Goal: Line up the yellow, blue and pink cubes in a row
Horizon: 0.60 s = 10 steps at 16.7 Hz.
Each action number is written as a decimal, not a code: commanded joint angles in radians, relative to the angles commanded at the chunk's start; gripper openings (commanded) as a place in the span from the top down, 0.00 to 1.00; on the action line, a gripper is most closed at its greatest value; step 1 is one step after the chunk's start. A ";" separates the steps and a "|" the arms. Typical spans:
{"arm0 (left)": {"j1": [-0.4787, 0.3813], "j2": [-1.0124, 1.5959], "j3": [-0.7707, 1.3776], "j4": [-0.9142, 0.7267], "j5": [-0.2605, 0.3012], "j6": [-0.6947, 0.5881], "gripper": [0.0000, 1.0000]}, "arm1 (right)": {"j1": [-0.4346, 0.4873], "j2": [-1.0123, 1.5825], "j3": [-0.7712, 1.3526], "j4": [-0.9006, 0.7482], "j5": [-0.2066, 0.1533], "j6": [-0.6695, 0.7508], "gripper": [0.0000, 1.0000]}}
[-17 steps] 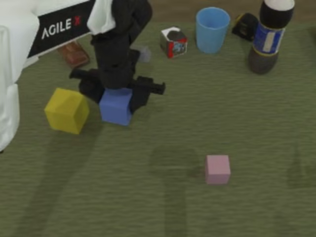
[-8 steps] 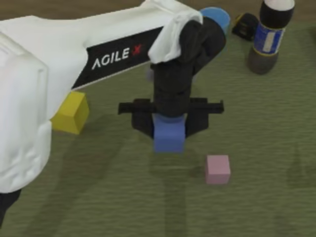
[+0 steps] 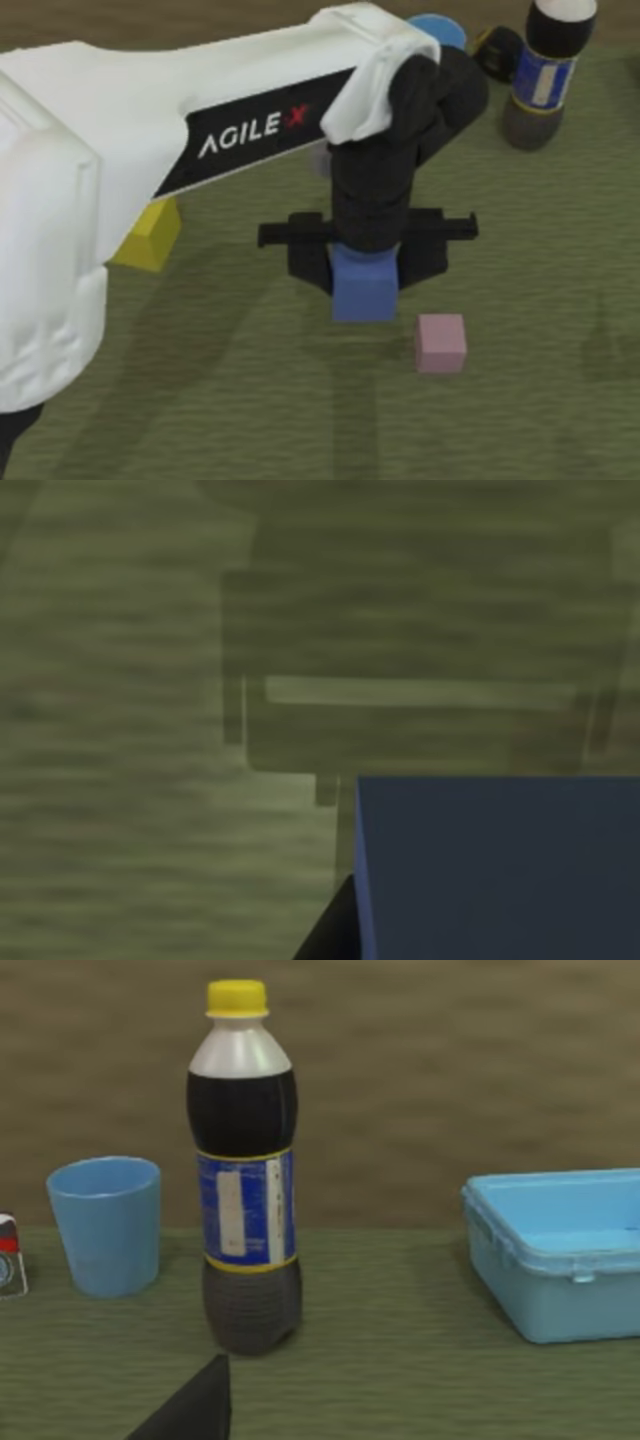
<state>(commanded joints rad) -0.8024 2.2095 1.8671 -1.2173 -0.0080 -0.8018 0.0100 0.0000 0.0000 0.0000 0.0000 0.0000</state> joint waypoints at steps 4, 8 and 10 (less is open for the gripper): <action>0.001 0.020 -0.081 0.104 -0.001 -0.002 1.00 | 0.000 0.000 0.000 0.000 0.000 0.000 0.00; -0.003 0.049 -0.177 0.231 0.000 -0.002 1.00 | 0.000 0.000 0.000 0.000 0.000 0.000 0.00; -0.004 0.052 -0.187 0.242 0.000 -0.002 1.00 | 0.000 0.000 0.000 0.000 0.000 0.000 0.00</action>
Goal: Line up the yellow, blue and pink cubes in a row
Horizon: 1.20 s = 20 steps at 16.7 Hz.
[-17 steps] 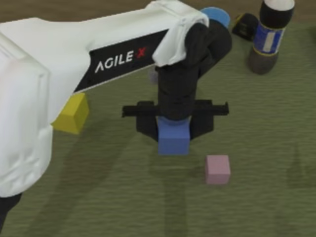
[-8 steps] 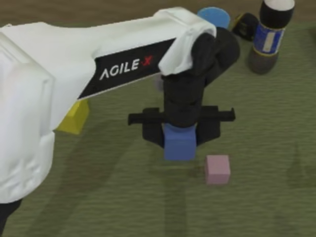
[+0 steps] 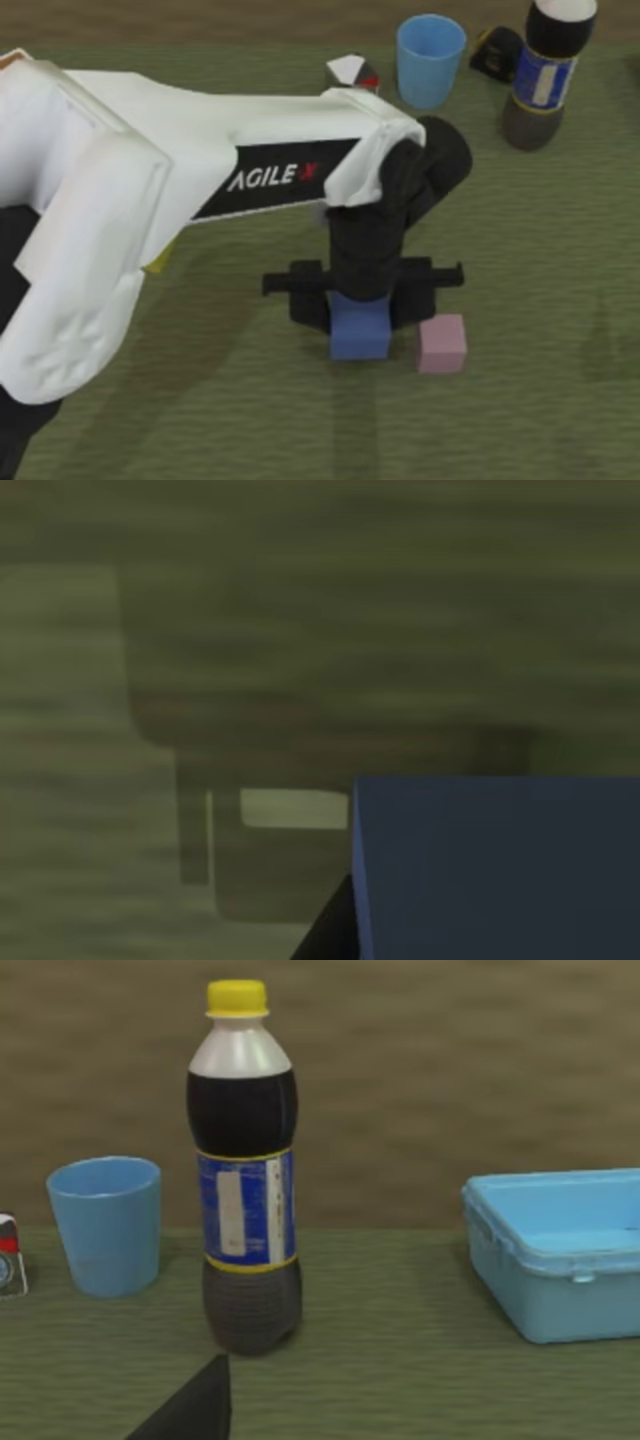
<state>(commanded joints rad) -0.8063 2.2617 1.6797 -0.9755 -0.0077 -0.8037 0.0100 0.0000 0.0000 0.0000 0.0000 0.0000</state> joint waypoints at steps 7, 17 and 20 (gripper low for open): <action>0.000 0.000 0.000 0.000 0.000 0.000 0.62 | 0.000 0.000 0.000 0.000 0.000 0.000 0.00; 0.000 0.000 0.000 0.000 0.000 0.000 0.00 | 0.000 0.000 0.000 0.000 0.000 0.000 0.00; 0.000 0.000 0.000 0.000 0.000 0.000 0.00 | 0.000 0.000 0.000 0.000 0.000 0.000 0.00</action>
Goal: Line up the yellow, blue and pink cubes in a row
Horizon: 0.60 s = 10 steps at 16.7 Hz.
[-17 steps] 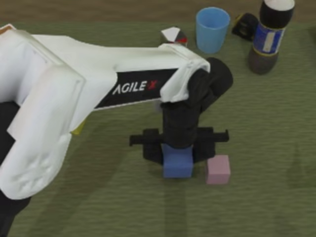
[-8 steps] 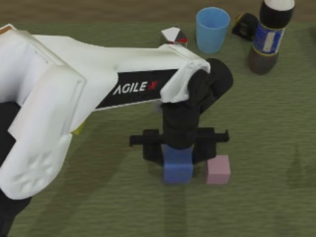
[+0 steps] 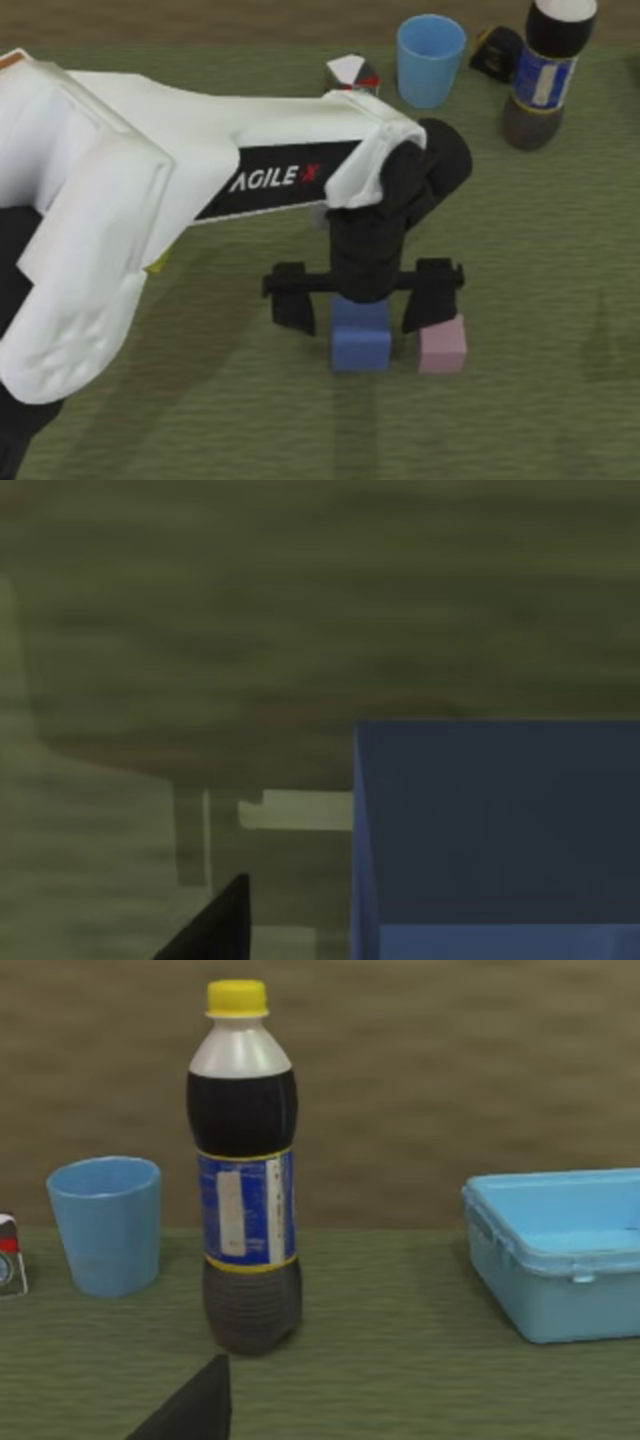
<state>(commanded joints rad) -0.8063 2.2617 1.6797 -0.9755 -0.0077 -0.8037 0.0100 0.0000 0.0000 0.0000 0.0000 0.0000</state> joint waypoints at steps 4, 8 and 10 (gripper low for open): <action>0.002 -0.001 0.000 0.000 0.000 0.000 0.00 | 0.000 0.000 0.000 0.000 0.000 0.000 0.00; 0.007 -0.019 0.058 -0.074 -0.001 -0.004 0.00 | 0.000 0.000 0.000 0.000 0.000 0.000 0.00; 0.012 -0.038 0.109 -0.154 -0.001 -0.006 0.00 | 0.000 0.000 0.000 0.000 0.000 0.000 0.00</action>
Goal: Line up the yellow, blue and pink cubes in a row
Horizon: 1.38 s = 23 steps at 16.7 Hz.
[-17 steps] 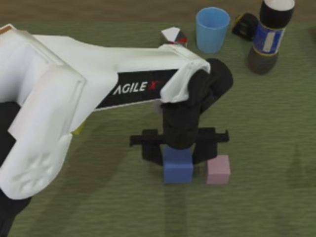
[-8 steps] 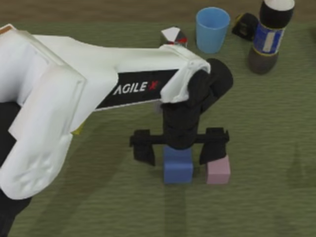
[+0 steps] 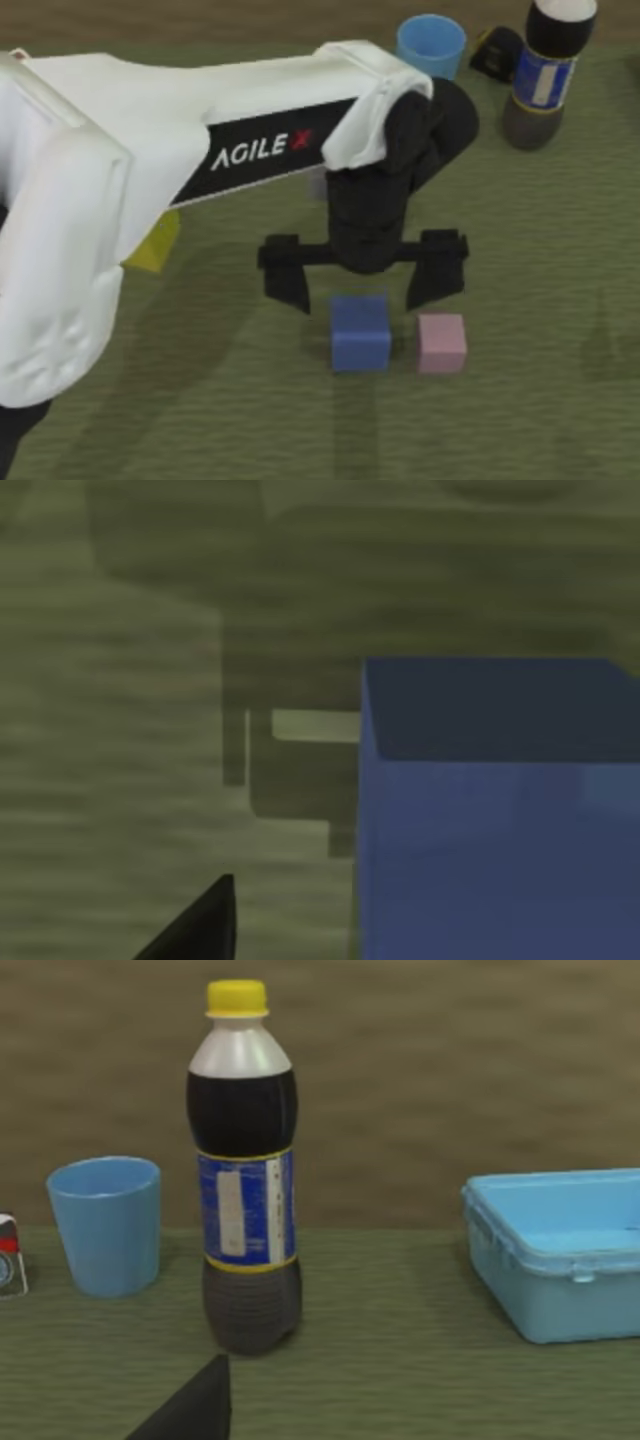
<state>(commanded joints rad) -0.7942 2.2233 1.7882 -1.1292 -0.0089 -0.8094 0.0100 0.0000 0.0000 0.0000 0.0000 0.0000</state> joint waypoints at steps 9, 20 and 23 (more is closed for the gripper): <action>0.011 -0.026 0.062 -0.084 0.000 0.015 0.00 | 0.000 0.000 0.000 0.000 0.000 0.000 0.00; 0.443 0.011 0.096 -0.110 0.008 0.671 0.00 | 0.000 0.000 0.000 0.000 0.000 0.000 0.00; 0.557 0.013 0.106 -0.111 0.010 0.828 0.00 | 0.000 0.000 0.000 0.000 0.000 0.000 0.00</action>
<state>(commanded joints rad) -0.2368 2.2361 1.8944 -1.2403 0.0014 0.0188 0.0100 0.0000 0.0000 0.0000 0.0000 0.0000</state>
